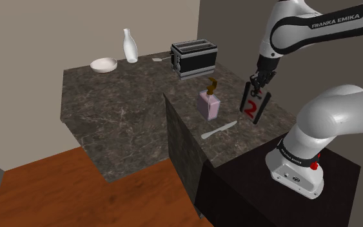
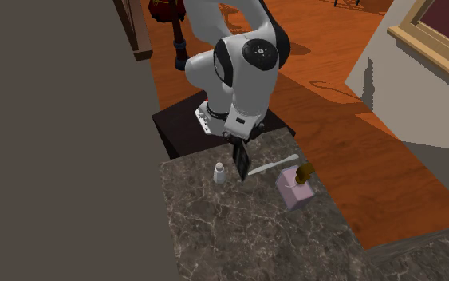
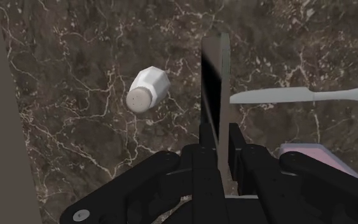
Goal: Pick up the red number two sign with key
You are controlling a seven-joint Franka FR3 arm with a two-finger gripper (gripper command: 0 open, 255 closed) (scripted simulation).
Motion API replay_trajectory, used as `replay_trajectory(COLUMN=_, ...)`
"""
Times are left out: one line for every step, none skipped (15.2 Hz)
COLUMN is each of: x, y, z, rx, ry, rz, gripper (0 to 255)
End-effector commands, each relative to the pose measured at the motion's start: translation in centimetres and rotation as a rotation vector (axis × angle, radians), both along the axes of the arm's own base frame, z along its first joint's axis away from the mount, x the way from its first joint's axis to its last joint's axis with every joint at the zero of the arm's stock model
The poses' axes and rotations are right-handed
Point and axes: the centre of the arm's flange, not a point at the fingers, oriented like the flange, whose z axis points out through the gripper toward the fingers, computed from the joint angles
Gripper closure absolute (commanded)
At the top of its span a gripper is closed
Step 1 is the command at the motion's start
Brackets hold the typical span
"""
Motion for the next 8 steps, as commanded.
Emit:
replay_trajectory(x=0.0, y=0.0, z=1.1, rx=0.0, ry=0.001, rz=0.0, gripper=255)
replay_trajectory(x=0.0, y=0.0, z=1.7, rx=0.0, ry=0.001, rz=0.0, gripper=255)
replay_trajectory(x=0.0, y=0.0, z=2.2, rx=0.0, ry=0.001, rz=0.0, gripper=255)
replay_trajectory(x=0.0, y=0.0, z=2.7, rx=0.0, ry=0.001, rz=0.0, gripper=255)
replay_trajectory(x=0.0, y=0.0, z=3.2, rx=0.0, ry=0.001, rz=0.0, gripper=255)
replay_trajectory(x=0.0, y=0.0, z=3.8, rx=0.0, ry=0.001, rz=0.0, gripper=255)
replay_trajectory(x=0.0, y=0.0, z=3.9, rx=0.0, ry=0.001, rz=0.0, gripper=255)
replay_trajectory(x=0.0, y=0.0, z=3.9, rx=0.0, ry=0.001, rz=0.0, gripper=255)
